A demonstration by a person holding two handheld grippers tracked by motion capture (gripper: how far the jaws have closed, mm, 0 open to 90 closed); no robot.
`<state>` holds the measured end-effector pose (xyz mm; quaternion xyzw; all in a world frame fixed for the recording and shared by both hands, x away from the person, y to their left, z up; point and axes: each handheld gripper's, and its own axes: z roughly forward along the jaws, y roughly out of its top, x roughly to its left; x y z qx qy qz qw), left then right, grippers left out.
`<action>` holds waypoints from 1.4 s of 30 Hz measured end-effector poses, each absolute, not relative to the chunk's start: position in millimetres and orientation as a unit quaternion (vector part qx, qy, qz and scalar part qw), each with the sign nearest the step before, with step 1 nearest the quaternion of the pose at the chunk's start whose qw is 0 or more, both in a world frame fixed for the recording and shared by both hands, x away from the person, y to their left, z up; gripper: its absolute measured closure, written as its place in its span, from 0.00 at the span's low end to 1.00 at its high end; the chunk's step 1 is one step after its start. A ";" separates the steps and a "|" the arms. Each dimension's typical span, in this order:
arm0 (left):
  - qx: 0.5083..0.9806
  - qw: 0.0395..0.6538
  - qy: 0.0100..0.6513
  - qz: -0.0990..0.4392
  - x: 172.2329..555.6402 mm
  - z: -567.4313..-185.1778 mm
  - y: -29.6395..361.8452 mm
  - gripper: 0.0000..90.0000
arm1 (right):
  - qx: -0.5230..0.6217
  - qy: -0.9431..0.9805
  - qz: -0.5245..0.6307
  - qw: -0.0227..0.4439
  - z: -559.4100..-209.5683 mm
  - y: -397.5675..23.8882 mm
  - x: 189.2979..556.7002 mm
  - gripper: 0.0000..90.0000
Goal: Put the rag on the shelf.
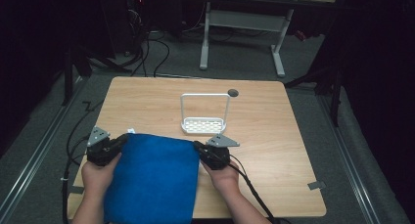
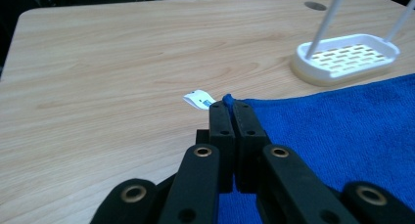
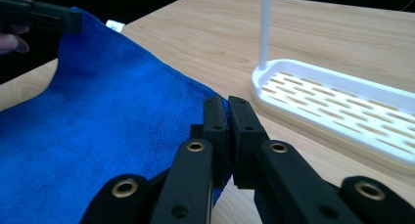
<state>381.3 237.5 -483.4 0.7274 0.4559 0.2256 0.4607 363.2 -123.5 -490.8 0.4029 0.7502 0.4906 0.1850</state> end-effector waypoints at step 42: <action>0.711 0.542 0.367 0.256 335.6 -452.4 164.0 0.98 | 0.421 0.683 0.519 0.295 -458.5 -237.2 308.1 0.97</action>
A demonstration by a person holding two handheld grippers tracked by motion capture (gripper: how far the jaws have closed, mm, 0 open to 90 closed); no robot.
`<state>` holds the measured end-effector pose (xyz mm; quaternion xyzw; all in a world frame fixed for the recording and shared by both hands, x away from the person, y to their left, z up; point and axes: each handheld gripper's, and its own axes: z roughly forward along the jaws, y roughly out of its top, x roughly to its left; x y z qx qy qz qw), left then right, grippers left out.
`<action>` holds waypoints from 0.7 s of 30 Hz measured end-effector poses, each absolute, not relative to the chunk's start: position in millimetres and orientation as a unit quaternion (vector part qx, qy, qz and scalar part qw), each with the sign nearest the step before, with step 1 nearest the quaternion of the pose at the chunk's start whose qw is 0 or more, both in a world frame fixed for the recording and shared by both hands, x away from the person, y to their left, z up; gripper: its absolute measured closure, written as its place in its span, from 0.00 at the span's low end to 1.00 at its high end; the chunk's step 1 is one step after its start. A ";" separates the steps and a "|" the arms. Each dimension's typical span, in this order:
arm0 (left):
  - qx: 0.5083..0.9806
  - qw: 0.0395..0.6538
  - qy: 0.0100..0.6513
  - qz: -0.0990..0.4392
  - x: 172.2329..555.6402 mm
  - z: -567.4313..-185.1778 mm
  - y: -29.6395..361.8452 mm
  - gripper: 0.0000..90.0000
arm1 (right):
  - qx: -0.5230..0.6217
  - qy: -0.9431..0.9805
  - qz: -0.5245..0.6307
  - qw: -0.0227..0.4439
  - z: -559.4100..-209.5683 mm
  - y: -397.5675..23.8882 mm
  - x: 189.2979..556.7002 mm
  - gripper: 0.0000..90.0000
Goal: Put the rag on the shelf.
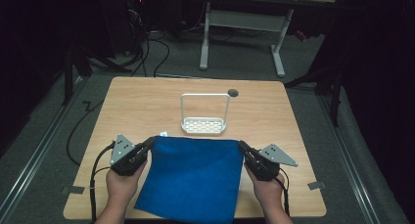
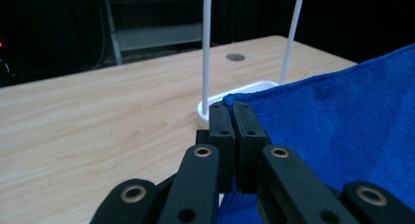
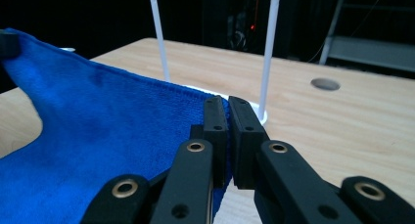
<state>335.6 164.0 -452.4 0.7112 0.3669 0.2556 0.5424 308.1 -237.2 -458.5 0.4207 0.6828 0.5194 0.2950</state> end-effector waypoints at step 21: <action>0.679 0.599 0.312 0.288 305.5 -414.5 151.1 0.98 | 0.384 0.639 0.567 0.350 -416.8 -244.5 283.8 0.97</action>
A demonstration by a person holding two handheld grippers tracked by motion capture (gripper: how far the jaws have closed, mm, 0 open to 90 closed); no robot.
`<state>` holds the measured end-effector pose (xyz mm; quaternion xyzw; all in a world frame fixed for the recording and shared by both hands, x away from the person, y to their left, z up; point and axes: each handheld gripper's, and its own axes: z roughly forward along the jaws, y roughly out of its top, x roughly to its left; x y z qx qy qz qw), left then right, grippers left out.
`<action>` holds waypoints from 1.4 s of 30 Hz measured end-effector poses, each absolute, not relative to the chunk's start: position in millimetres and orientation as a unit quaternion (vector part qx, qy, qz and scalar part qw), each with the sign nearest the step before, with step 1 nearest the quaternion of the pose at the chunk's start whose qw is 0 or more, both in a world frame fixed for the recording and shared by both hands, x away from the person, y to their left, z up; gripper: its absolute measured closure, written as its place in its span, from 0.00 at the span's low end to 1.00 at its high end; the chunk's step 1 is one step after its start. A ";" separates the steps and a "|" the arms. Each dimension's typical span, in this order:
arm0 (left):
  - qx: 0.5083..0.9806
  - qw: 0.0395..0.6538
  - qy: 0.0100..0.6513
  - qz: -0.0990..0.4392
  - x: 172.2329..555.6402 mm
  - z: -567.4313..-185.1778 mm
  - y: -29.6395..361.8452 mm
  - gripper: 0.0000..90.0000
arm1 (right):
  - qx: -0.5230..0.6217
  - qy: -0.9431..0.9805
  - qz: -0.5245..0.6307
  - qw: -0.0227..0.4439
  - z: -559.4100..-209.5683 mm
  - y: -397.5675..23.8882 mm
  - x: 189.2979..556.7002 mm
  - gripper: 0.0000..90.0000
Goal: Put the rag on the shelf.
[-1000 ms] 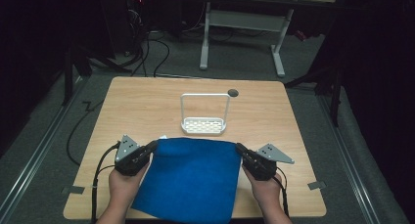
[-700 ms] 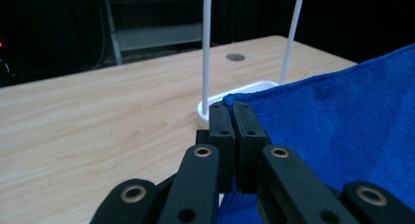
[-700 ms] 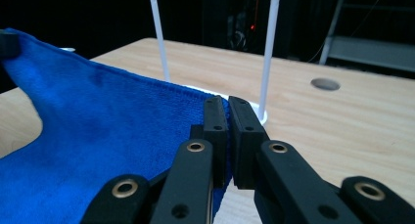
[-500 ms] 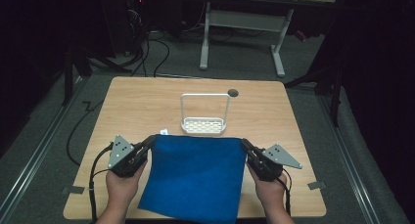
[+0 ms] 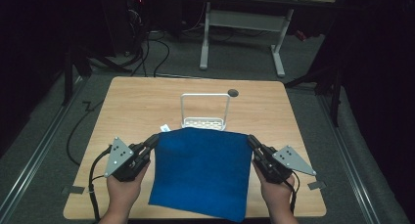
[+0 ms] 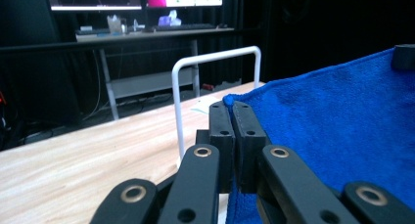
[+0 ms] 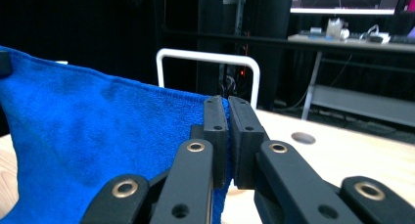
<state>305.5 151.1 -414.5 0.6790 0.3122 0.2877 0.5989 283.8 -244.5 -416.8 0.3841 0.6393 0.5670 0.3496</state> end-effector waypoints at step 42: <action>0.647 0.624 0.262 0.351 321.3 -331.6 144.6 0.99 | 0.337 0.587 0.630 0.381 -331.4 -263.0 285.8 0.97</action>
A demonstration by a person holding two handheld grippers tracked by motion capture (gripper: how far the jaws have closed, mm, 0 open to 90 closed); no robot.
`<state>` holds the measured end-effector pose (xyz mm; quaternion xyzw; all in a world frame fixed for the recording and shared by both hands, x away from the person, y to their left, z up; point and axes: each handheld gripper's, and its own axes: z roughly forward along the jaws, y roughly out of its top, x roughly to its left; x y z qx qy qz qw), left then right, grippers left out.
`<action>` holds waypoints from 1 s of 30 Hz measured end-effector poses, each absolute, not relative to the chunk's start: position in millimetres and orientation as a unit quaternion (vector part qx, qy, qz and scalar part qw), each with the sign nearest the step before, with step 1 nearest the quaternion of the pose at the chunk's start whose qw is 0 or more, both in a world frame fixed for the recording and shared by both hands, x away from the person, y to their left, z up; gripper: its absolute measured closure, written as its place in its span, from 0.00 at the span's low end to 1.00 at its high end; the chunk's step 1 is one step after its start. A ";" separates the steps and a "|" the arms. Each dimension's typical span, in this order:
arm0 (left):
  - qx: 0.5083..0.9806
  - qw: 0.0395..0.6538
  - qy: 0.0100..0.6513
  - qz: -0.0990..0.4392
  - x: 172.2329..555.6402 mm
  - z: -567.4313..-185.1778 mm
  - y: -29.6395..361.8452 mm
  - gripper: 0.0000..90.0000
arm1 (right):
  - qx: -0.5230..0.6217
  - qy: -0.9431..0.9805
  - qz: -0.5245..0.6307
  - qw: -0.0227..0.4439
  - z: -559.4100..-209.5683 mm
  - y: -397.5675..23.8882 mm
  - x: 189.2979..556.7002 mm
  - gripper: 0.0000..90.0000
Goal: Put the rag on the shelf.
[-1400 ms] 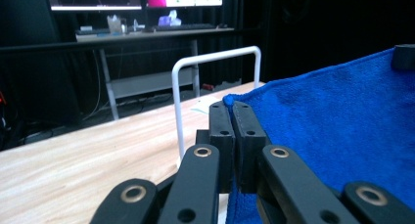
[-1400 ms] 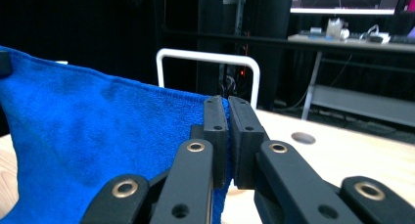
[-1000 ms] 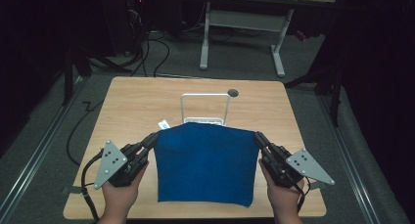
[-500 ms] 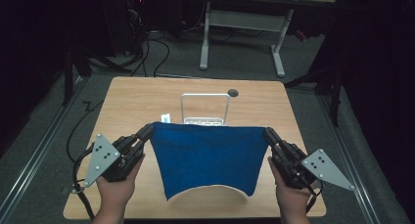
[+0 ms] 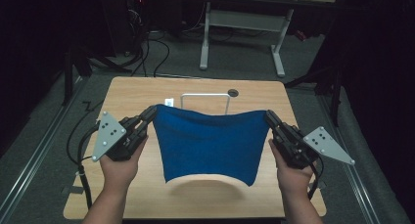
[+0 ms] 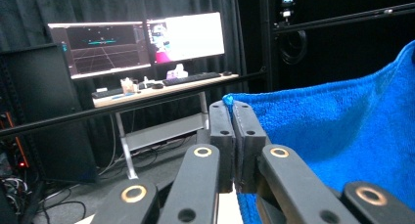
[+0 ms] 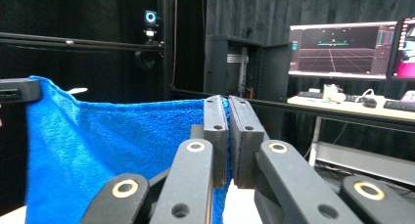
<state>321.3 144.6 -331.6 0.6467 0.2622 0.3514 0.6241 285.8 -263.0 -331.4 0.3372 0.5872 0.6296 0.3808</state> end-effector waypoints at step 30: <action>0.634 0.599 0.293 0.391 412.7 -292.2 144.2 0.99 | 0.361 0.583 0.606 0.402 -294.3 -247.9 368.8 0.97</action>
